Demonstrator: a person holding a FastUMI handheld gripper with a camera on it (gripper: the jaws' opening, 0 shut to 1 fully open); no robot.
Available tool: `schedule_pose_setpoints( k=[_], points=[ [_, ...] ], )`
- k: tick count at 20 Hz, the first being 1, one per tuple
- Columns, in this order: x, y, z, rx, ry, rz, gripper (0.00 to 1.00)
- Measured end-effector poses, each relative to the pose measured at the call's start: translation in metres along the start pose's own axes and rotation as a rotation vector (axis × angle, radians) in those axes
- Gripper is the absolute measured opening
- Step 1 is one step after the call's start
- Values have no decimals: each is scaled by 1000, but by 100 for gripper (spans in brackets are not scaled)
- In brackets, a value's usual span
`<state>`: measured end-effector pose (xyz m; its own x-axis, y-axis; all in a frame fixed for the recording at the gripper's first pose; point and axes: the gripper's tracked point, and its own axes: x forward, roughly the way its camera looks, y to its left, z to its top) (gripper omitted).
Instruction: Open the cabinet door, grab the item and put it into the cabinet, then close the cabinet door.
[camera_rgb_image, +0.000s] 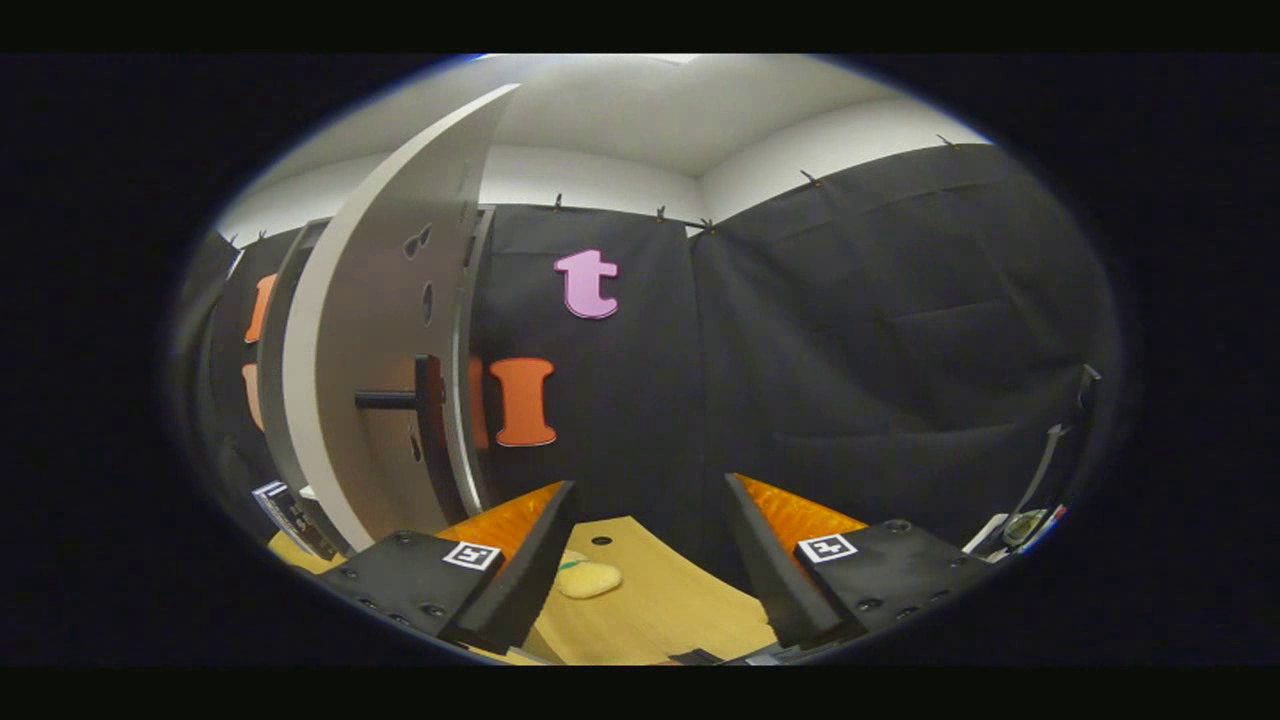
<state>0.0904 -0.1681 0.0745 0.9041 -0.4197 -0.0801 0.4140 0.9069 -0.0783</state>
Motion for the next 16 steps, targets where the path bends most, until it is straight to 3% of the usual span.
schedule_pose_setpoints(
  k=[10, 16],
  points=[
    [4, 8, 2, -28, -18, -26, 91],
    [-11, 39, 0, -33, -15, -10, 91]
  ],
)
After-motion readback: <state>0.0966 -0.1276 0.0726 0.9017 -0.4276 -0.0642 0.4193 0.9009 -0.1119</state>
